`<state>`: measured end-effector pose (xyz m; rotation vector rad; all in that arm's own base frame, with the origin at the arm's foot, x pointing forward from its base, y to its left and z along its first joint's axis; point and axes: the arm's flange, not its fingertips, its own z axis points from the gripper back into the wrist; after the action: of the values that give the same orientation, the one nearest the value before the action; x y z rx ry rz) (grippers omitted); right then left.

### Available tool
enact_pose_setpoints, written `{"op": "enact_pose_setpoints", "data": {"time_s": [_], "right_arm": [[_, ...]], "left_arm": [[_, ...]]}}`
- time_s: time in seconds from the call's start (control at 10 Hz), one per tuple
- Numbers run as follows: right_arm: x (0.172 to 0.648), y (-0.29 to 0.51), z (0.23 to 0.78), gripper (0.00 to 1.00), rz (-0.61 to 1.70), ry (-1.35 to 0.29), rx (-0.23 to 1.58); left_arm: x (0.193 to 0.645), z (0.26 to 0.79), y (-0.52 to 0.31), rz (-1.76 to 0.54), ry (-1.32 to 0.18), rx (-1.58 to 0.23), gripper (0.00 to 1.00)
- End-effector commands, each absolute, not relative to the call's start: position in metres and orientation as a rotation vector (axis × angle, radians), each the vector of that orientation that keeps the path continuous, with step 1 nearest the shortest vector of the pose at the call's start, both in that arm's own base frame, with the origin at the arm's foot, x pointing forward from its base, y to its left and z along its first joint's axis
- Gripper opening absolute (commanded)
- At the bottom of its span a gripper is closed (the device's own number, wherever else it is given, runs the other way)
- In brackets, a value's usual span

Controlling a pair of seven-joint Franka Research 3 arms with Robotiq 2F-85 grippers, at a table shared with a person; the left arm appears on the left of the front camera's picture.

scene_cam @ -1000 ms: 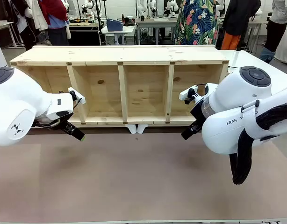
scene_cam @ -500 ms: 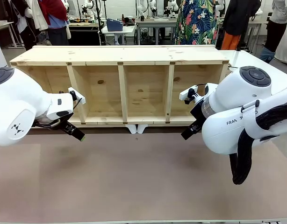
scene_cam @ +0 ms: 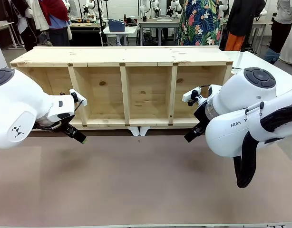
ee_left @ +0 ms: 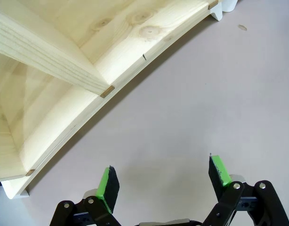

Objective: Perform cable management.
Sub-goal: When the cord part of the Power Cable appears at the lower middle area of the table and stops, grasp the cord part of the Power Cable.

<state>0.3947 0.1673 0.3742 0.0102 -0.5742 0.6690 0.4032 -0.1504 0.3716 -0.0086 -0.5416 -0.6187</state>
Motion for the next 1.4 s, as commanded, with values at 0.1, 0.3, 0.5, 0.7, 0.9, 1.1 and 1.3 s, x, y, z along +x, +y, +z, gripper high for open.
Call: {"op": "enact_pose_setpoints", "data": {"time_s": [0.1,0.3,0.5,0.7,0.9,1.1,1.3], "right_arm": [[0.375,0.159,0.385,1.00,0.639,-0.586,-0.035],[0.356,0.153,0.402,1.00,0.627,-0.615,-0.044],[0.331,0.149,0.424,1.00,0.619,-0.668,-0.064],[0.307,0.145,0.442,1.00,0.611,-0.701,-0.080],[0.283,0.136,0.459,1.00,0.590,-0.705,-0.112],[0.262,0.124,0.475,1.00,0.559,-0.712,-0.143],[0.244,0.113,0.486,1.00,0.545,-0.704,-0.153]], "left_arm": [[0.391,0.379,-0.151,-0.630,-0.529,0.008,1.00],[0.372,0.396,-0.145,-0.647,-0.570,0.003,1.00],[0.342,0.419,-0.140,-0.663,-0.625,0.010,1.00],[0.313,0.438,-0.134,-0.674,-0.668,0.042,1.00],[0.279,0.459,-0.120,-0.665,-0.699,0.075,1.00],[0.248,0.478,-0.104,-0.651,-0.691,0.114,1.00],[0.225,0.490,-0.086,-0.606,-0.722,0.120,1.00]]}}
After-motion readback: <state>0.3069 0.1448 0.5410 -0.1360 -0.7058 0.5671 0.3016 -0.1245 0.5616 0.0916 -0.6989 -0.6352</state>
